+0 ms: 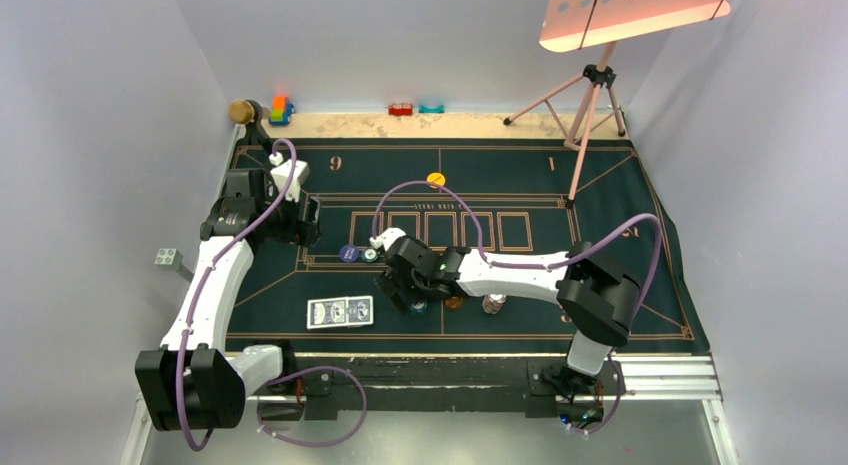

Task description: Distribute texas hold em gaming equipment

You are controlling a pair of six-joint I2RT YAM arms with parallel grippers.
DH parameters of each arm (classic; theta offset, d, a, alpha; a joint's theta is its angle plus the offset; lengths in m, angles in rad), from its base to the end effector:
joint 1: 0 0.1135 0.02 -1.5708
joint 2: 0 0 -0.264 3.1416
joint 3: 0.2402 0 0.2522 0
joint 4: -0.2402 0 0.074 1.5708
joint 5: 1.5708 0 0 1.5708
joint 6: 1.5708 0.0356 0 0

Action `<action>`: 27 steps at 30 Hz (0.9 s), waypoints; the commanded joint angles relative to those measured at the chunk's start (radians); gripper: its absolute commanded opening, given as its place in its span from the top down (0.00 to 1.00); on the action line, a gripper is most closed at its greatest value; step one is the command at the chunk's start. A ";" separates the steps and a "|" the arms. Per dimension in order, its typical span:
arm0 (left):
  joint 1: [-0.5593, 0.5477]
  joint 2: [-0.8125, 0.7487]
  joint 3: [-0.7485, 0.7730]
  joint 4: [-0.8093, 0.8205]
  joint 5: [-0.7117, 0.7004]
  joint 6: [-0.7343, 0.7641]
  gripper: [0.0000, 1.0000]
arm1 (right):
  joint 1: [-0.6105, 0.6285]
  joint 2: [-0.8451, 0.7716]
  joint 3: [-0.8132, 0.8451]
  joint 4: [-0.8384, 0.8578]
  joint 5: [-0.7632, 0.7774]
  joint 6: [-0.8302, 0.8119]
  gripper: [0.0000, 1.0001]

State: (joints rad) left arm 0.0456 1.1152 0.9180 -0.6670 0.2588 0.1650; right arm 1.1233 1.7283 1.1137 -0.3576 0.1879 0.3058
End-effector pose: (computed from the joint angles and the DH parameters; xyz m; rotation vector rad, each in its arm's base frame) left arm 0.2264 0.0012 0.2790 0.2588 2.3943 -0.2180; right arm 0.1607 0.3195 0.1920 -0.9455 2.3695 0.3341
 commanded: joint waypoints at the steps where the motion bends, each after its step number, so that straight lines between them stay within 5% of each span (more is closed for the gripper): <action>1: 0.007 0.002 0.001 0.032 0.012 -0.005 0.00 | 0.001 -0.044 -0.019 0.027 0.011 0.031 0.10; 27: 0.006 0.002 0.000 0.034 0.004 -0.002 0.00 | 0.012 -0.093 -0.081 0.040 0.013 0.037 0.54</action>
State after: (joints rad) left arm 0.0456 1.1152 0.9180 -0.6670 0.2581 0.1650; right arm 1.1324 1.6878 1.0203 -0.3233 0.1886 0.3416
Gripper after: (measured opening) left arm 0.995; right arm 0.480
